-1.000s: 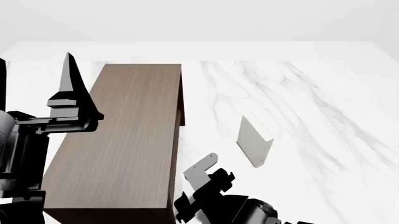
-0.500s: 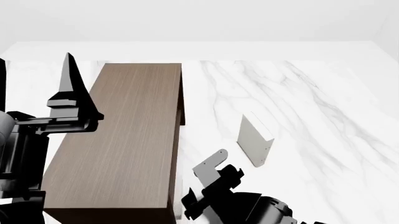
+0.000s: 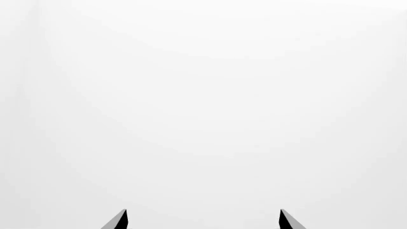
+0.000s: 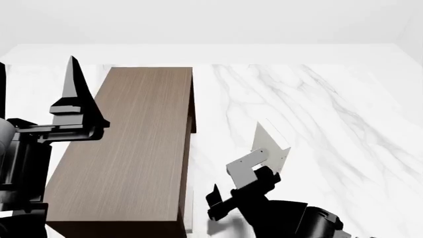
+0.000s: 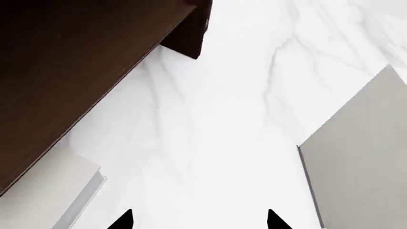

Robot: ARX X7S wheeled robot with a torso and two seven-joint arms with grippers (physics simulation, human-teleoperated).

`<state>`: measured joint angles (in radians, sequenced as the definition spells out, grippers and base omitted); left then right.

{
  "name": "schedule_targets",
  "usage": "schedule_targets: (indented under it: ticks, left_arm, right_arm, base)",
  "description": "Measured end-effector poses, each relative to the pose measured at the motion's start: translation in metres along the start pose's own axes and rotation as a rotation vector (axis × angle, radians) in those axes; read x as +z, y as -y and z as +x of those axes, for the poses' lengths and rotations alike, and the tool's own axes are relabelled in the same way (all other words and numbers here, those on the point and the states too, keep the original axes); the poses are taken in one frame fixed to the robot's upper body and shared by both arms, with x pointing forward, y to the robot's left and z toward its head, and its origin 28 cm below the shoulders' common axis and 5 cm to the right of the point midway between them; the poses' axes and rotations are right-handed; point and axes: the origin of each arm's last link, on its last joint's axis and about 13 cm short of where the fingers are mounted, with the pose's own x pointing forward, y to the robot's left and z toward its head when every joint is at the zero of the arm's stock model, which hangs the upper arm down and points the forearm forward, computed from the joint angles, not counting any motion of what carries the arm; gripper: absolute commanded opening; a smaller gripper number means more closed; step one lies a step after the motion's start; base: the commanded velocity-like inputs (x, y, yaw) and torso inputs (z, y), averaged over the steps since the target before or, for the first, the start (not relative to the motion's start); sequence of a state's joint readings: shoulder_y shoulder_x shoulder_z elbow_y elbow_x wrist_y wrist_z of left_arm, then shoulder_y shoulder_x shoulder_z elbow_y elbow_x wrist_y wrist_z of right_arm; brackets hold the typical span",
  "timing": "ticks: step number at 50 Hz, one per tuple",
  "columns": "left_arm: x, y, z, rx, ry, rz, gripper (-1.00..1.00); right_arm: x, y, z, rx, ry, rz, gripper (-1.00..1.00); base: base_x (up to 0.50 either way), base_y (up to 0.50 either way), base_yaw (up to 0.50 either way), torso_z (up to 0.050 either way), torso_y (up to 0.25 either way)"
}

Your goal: Pick up the book on the right and place it under the cabinet shelf.

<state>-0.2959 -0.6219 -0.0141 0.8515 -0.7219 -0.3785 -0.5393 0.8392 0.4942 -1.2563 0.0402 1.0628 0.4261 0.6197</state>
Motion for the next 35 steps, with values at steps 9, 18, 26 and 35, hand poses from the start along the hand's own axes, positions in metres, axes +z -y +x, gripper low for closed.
schedule_targets:
  ticks: [9, 18, 26, 35]
  left_arm:
    - [0.000, 0.000, 0.000, 0.000, 0.000, 0.001, 1.00]
    - [-0.001, 0.000, 0.000, 0.000, 0.000, 0.002, 1.00]
    - [-0.001, 0.001, 0.000, -0.002, 0.001, 0.002, 1.00]
    - [-0.001, 0.002, -0.001, -0.006, 0.008, 0.001, 1.00]
  right_arm:
    - [0.025, 0.011, -0.028, -0.041, 0.117, 0.045, 1.00]
    - [0.040, 0.013, -0.053, -0.054, 0.216, 0.073, 1.00]
    - [0.051, 0.014, -0.074, -0.063, 0.302, 0.098, 1.00]
    - [0.059, 0.020, -0.099, -0.089, 0.426, 0.133, 1.00]
  base:
    - [0.00, 0.00, 0.00, 0.000, 0.000]
    - [0.00, 0.00, 0.00, 0.000, 0.000]
    - [0.00, 0.00, 0.00, 0.000, 0.000]
    - [0.00, 0.00, 0.00, 0.000, 0.000]
